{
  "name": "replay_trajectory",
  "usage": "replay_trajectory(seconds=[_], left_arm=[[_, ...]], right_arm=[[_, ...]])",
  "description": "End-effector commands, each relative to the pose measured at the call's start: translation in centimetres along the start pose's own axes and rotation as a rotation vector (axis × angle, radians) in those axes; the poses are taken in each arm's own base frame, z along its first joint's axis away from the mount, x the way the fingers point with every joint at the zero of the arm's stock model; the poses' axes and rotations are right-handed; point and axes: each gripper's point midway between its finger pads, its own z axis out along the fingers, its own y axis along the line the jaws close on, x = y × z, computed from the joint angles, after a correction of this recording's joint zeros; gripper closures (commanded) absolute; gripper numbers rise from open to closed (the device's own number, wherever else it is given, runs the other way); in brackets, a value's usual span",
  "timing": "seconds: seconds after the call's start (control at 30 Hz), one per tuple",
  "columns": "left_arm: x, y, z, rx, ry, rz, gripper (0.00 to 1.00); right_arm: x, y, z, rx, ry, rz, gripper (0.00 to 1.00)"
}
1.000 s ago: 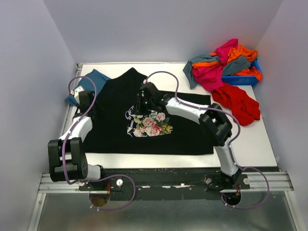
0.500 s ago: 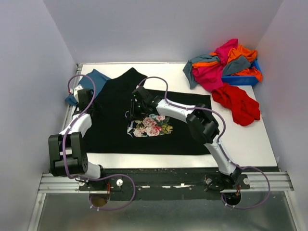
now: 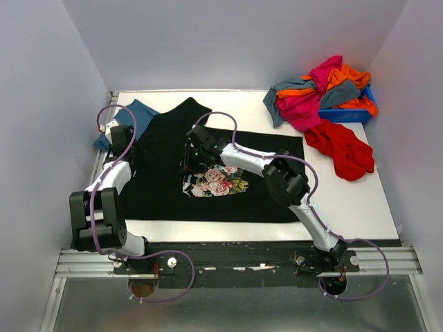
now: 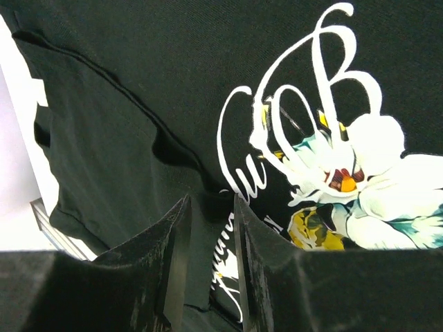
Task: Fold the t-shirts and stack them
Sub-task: Fold the flattened tshirt in 1/3 of the way
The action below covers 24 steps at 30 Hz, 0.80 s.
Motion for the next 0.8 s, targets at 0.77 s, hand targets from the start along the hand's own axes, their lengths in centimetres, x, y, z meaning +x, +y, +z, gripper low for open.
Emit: replay_trajectory(seconds=[0.77], left_arm=[[1.6, 0.3, 3.0, -0.013, 0.105, 0.039, 0.56]], right_arm=[[0.9, -0.6, 0.5, 0.039, 0.010, -0.048, 0.80]])
